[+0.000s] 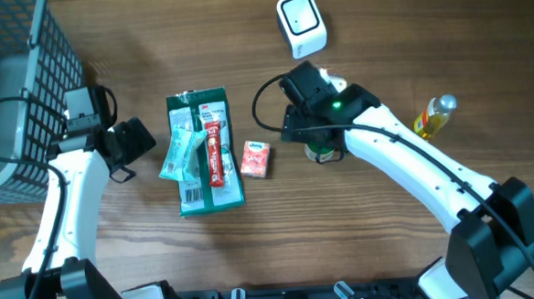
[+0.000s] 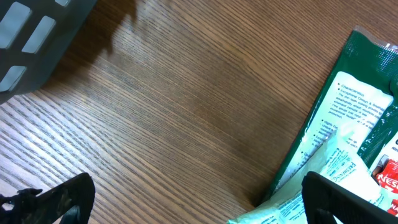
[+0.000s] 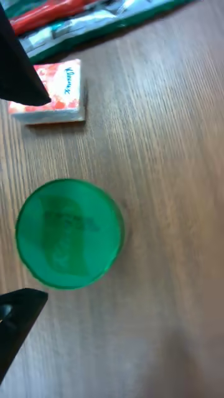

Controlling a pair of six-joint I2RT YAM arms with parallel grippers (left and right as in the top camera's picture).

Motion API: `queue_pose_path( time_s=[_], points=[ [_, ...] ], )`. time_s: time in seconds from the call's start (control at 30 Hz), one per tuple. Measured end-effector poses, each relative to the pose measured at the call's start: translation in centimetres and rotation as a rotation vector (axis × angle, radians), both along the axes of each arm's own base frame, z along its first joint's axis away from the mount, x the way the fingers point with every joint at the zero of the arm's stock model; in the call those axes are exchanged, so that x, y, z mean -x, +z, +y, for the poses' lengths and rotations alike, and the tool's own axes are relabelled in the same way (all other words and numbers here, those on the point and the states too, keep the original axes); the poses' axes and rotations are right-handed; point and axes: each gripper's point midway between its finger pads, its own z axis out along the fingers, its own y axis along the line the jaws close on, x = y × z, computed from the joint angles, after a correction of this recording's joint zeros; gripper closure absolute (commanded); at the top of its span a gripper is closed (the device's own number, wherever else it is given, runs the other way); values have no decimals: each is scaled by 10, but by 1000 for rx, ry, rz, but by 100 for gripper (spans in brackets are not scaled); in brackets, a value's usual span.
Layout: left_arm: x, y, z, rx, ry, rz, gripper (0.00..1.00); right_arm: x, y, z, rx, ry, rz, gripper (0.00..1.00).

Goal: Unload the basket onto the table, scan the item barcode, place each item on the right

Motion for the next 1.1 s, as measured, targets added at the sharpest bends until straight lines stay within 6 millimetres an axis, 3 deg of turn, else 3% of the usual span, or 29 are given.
queue_pose_path(
  time_s=[0.17, 0.23, 0.37, 0.5, 0.7, 0.8, 0.93, 1.0, 1.1],
  points=[
    [0, 0, 0, 0, 0, 0, 0, 19, -29, -13, -32, -264, 64, 6],
    [0, 0, 0, 0, 0, 0, 0, 20, -37, -15, -47, -320, 62, 14],
    [0, 0, 0, 0, 0, 0, 0, 14, -38, -13, -68, -358, 33, 28],
    [0, 0, 0, 0, 0, 0, 0, 11, -37, -20, -34, -356, 7, 29],
    [0, 0, 0, 0, 0, 0, 0, 10, -37, -22, 41, -165, 1, 37],
    [0, 0, 0, 0, 0, 0, 0, 10, -37, -21, 87, -2, 5, 53],
    [0, 0, 0, 0, 0, 0, 0, 13, -36, -17, 128, 212, 19, 53],
    [0, 0, 0, 0, 0, 0, 0, 19, -36, -15, 152, 371, 39, 61],
    [0, 0, 0, 0, 0, 0, 0, 27, -35, -14, 166, 511, 64, 58]
  ],
)
